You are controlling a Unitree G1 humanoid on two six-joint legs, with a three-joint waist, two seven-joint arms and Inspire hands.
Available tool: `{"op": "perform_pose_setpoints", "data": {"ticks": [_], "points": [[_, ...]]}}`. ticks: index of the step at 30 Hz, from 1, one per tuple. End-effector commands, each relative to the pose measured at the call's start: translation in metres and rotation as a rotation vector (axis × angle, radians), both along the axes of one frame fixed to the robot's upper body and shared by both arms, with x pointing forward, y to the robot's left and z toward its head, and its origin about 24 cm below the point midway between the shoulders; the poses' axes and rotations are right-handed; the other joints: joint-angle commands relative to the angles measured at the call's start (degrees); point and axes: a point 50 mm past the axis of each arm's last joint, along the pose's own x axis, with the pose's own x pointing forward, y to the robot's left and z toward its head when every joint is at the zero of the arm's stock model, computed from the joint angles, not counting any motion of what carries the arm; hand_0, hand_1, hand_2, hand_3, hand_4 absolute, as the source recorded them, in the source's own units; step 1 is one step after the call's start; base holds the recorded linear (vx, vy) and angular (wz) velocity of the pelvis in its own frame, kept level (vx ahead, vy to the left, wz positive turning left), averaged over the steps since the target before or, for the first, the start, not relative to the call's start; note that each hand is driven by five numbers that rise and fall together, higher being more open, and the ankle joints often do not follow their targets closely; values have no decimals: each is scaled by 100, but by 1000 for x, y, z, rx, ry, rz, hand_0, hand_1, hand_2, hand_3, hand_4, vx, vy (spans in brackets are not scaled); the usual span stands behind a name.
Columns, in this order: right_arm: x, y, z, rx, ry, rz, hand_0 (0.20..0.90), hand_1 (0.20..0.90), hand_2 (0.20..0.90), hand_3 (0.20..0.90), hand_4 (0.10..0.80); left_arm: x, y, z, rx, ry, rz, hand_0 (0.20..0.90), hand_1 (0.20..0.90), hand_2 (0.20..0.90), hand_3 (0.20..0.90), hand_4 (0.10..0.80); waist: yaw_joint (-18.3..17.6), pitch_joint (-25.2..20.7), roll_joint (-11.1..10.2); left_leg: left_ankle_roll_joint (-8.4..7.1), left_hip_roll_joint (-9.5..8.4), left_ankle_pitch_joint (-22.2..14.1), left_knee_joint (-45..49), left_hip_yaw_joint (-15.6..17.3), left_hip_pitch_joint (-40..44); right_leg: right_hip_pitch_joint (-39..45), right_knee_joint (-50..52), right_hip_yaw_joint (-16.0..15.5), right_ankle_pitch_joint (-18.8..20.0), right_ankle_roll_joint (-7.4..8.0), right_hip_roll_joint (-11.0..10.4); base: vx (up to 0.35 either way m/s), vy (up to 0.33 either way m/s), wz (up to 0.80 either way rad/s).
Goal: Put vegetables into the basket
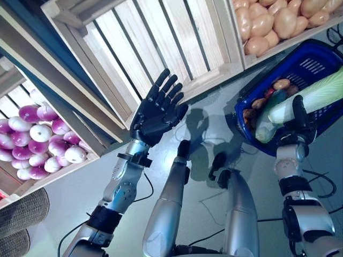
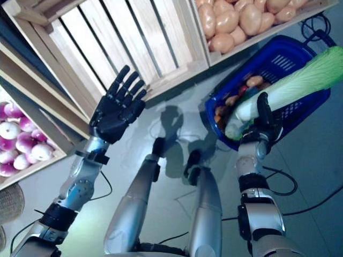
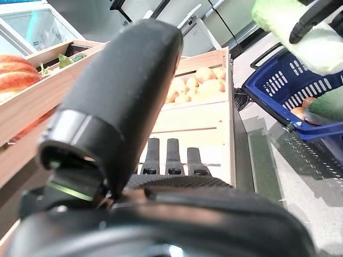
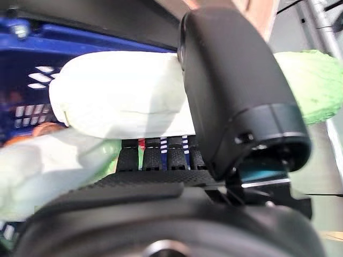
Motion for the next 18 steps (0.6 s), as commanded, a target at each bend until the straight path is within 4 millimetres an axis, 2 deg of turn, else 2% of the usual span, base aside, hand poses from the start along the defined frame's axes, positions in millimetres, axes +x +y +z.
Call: {"op": "perform_pose_setpoints", "data": {"ticks": [1, 4, 5, 7, 9, 10, 11, 12, 13, 16, 18], "points": [[-6, -38, 21, -50, 80, -70, 300, 300, 300, 300, 400, -6, 3, 42, -87, -231, 14, 900, 900, 900, 900, 800, 67, -15, 135, 431, -122, -262, 223, 371, -230, 51, -148, 321, 654, 103, 123, 36, -37, 2], [-5, -42, 23, -30, 111, -94, 300, 300, 300, 300, 400, -6, 3, 41, -68, -222, 1, 900, 900, 900, 900, 800, 103, -15, 147, 465, -141, -268, 257, 363, -306, -22, -96, 310, 641, 74, 146, 60, -67, 8], [-4, -43, 20, -22, 154, -96, 300, 300, 300, 300, 400, -6, 3, 41, -58, -214, 2, 900, 900, 900, 900, 800, 118, -17, 131, 462, -166, -426, 347, 336, -310, -24, -7, 344, 537, 117, 179, 120, -97, 13], [-5, -43, 16, 0, 203, -107, 300, 300, 300, 300, 400, -5, 3, 41, -35, -206, 14, 900, 900, 900, 900, 800, 154, -15, 128, 480, -166, -291, 370, 338, -472, -164, 42, 272, 643, 67, 179, 7, -79, 9], [-6, -48, 16, 23, 207, -127, 300, 300, 300, 300, 400, -6, 4, 42, -34, -209, 9, 900, 900, 900, 900, 800, 168, -15, 113, 468, -197, -434, 448, 301, -456, -125, 91, 302, 545, 119, 201, 52, -75, 1], [-8, -50, 15, 37, 218, -133, 300, 300, 300, 300, 400, -7, 5, 42, -23, -210, 6, 900, 900, 900, 900, 800, 191, -15, 119, 498, -228, -345, 509, 292, -610, -240, 92, 236, 643, 66, 202, 54, -85, 1], [-8, -50, 15, 40, 217, -131, 455, 455, 455, 455, 504, -7, 5, 42, -21, -209, 3, 900, 900, 900, 900, 800, 200, -15, 118, 507, -241, -355, 539, 282, -648, -268, 106, 228, 647, 64, 208, -27, -86, 3], [-8, -50, 16, 38, 226, -133, 855, 855, 855, 855, 770, -7, 5, 42, -15, -209, 0, 900, 900, 900, 900, 800, 211, -15, 115, 512, -256, -361, 564, 269, -685, -301, 122, 220, 650, 62, 210, 37, -71, 3], [-8, -50, 15, 44, 232, -142, 900, 900, 900, 900, 800, -8, 5, 41, -15, -208, -10, 900, 900, 900, 900, 800, 221, -15, 110, 514, -268, -372, 574, 262, -699, -306, 119, 206, 652, 60, 210, 37, -67, 8], [-9, -50, 11, 85, 237, -150, 900, 900, 900, 900, 800, -8, 5, 40, -3, -203, -18, 900, 900, 900, 900, 800, 225, -15, 98, 494, -289, -493, 604, 240, -638, -239, 95, 222, 601, 110, 232, 50, -55, 7], [-10, -49, 9, 106, 223, -158, 900, 900, 900, 900, 800, -9, 3, 41, -27, -212, -57, 900, 900, 900, 900, 800, 233, -15, 86, 497, -263, -406, 577, 254, -668, -246, 16, 150, 705, 69, 230, -10, -21, 5]]}}
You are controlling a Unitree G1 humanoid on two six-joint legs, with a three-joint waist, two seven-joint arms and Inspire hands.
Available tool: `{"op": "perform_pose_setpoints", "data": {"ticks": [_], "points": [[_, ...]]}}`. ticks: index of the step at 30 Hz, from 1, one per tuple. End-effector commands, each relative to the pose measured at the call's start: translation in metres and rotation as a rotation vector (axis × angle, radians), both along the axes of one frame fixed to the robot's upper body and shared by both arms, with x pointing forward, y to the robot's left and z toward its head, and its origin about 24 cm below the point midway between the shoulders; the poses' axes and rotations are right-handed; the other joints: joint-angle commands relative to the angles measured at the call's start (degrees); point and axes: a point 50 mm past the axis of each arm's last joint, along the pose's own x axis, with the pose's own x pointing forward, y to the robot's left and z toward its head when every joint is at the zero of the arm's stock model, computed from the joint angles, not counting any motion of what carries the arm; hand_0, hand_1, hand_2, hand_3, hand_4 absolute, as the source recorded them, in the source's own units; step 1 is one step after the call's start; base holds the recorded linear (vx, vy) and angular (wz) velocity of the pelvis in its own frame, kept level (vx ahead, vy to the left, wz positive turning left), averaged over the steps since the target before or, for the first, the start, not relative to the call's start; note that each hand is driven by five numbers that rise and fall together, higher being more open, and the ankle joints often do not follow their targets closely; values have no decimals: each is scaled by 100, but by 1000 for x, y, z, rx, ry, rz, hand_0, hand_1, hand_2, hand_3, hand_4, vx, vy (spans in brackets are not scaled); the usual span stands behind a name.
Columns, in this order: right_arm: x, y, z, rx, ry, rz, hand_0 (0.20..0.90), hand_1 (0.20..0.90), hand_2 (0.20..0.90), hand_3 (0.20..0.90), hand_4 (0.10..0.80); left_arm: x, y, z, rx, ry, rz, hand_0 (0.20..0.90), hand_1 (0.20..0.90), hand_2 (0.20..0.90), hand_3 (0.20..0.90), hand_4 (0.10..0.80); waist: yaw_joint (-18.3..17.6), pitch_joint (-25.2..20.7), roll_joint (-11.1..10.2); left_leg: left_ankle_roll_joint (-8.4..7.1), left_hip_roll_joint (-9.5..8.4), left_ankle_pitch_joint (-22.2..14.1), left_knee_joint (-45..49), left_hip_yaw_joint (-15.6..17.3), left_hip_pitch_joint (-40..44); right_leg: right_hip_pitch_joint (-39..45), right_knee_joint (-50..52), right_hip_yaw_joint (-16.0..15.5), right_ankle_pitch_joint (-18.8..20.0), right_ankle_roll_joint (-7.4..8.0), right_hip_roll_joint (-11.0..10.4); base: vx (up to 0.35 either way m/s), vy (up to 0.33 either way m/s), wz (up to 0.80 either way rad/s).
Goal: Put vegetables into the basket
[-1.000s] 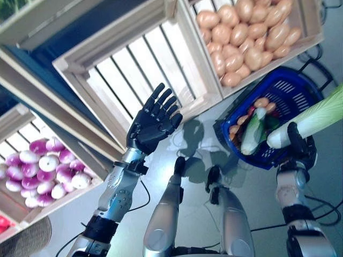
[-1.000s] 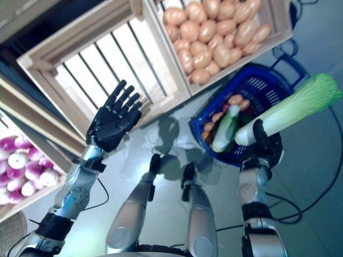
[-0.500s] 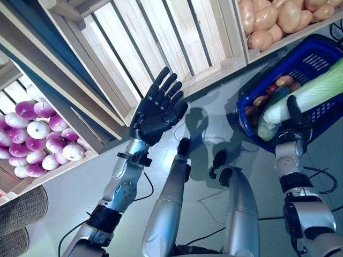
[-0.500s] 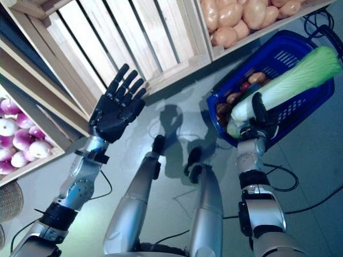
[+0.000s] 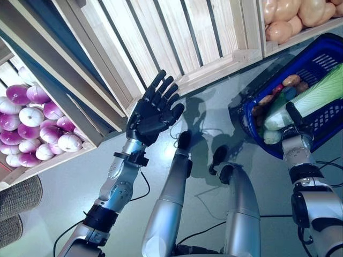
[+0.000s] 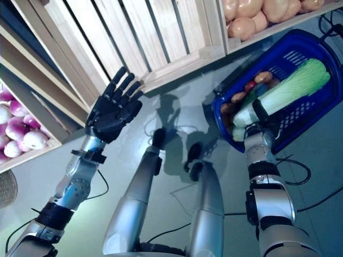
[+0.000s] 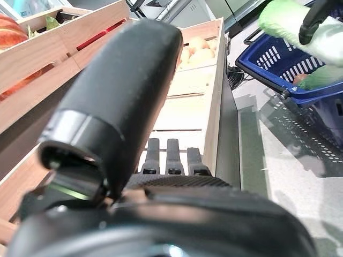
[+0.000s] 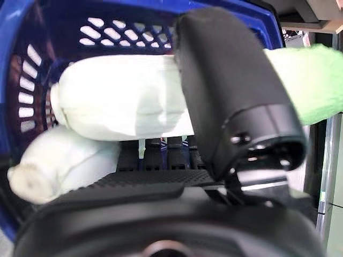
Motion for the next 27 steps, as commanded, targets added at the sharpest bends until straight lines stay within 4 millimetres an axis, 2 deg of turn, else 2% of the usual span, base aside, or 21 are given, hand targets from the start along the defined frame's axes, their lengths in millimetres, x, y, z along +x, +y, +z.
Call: {"op": "perform_pose_setpoints", "data": {"ticks": [1, 10, 14, 19, 22, 24, 27], "points": [[-18, -33, 2, 8, 10, -151, 900, 900, 900, 900, 800, -12, -6, 42, -62, -237, -84, 900, 900, 900, 900, 800, 113, -18, 90, 440, -208, -348, 133, 384, -11, 235, -280, 80, 797, 31, 107, 33, -18, 1], [-22, -25, -15, 77, -14, -169, 900, 900, 900, 900, 800, -13, -6, 37, 15, -214, -105, 900, 900, 900, 900, 800, 148, -18, -65, 425, -174, -365, -136, 323, 479, 797, -786, 58, 922, 46, 232, 32, -30, -1], [-24, -13, -35, 133, 26, -154, 900, 900, 900, 900, 800, -11, -3, 30, 48, -190, -86, 900, 900, 900, 900, 800, 185, -18, -170, 380, -160, -182, -827, 283, 1221, 1521, -1559, 91, 1100, 146, 251, 34, 15, -1], [-27, -6, -51, 213, 56, -174, 900, 900, 900, 900, 800, -9, -5, 23, 103, -156, -102, 900, 900, 900, 900, 800, 234, -20, -293, 355, -199, 126, -1754, 157, 2169, 2475, -2511, 78, 1285, 216, 283, 27, 40, -6], [-36, -6, -66, 221, 92, -202, 900, 900, 900, 900, 800, -8, -7, 13, 128, -122, -108, 900, 900, 900, 900, 800, 210, -249, -291, 327, -182, 290, -2304, 132, 2637, 2989, -3100, 6, 1393, 217, 303, 49, 117, -2], [-44, -2, -78, 190, 125, -191, 900, 900, 900, 900, 800, -7, -6, -1, 169, -61, -78, 900, 900, 900, 900, 800, 146, -540, -267, 317, -131, 451, -2752, 99, 3045, 3364, -3505, -5, 1501, 210, 302, 72, 173, -6], [-57, 6, -96, 80, 180, -117, 900, 900, 900, 900, 800, -8, -3, -19, 220, -1, -39, 900, 900, 900, 900, 800, 23, -826, -243, 333, -54, 576, -3241, 119, 3551, 3758, -3856, 62, 1594, 249, 305, 82, 176, -10]]}}
